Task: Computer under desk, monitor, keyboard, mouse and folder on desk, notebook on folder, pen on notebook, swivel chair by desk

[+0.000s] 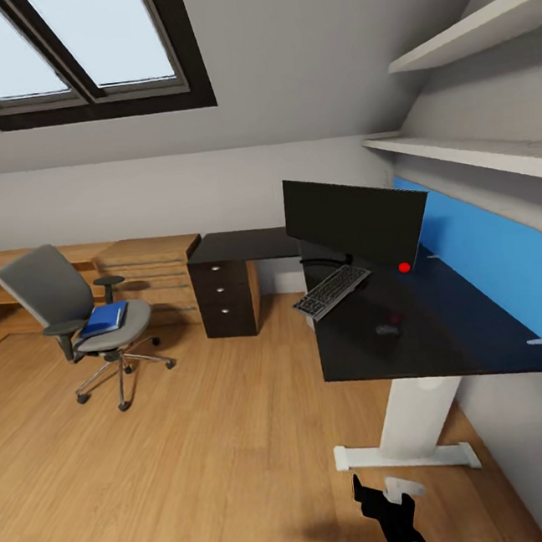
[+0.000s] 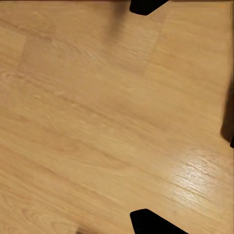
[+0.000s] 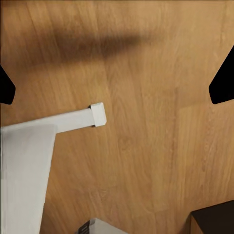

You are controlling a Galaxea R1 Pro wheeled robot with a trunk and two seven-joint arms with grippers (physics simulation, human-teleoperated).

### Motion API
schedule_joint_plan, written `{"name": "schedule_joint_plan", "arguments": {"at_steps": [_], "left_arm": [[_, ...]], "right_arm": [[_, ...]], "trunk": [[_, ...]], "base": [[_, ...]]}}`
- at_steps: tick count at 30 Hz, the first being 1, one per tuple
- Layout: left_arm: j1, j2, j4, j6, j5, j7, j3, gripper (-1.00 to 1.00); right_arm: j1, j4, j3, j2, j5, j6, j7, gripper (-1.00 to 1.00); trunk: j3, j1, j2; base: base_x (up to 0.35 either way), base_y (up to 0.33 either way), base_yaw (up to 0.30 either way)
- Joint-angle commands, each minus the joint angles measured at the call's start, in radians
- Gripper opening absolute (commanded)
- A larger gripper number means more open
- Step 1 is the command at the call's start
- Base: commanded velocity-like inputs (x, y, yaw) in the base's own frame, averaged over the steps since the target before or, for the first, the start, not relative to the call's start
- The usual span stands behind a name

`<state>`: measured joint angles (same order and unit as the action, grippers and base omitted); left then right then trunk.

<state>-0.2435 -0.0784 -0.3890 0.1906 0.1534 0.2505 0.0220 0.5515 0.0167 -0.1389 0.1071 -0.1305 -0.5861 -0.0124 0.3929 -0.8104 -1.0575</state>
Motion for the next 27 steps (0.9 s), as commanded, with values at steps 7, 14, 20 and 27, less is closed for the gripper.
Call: {"name": "schedule_joint_plan", "arguments": {"at_steps": [7, 14, 20, 27], "left_arm": [[0.0, 0.001, 0.046, 0.002, 0.008, -0.01, -0.001, 1.0], [0.0, 0.003, 0.055, 0.002, 0.009, -0.013, -0.002, 1.0], [0.0, 0.002, 0.055, 0.003, 0.009, -0.013, -0.002, 1.0], [0.0, 0.003, 0.055, 0.009, 0.01, -0.012, 0.0, 1.0]], "right_arm": [[0.001, 0.001, -0.002, 0.0, -0.008, -0.004, -0.002, 1.0], [0.001, 0.0, -0.002, 0.0, -0.01, -0.004, -0.004, 1.0], [0.001, 0.0, -0.001, 0.0, -0.01, -0.004, -0.004, 1.0], [-0.006, 0.0, -0.001, 0.0, -0.008, -0.131, -0.002, 1.0]], "trunk": [[-0.021, 0.027, 0.049], [-0.042, 0.054, 0.098], [-0.061, 0.077, 0.14], [-0.083, 0.104, 0.189]], "base": [[-0.001, -0.001, -0.07], [0.0, 0.0, -0.004], [0.0, 0.0, 0.0], [0.0, 0.0, 0.0]]}}
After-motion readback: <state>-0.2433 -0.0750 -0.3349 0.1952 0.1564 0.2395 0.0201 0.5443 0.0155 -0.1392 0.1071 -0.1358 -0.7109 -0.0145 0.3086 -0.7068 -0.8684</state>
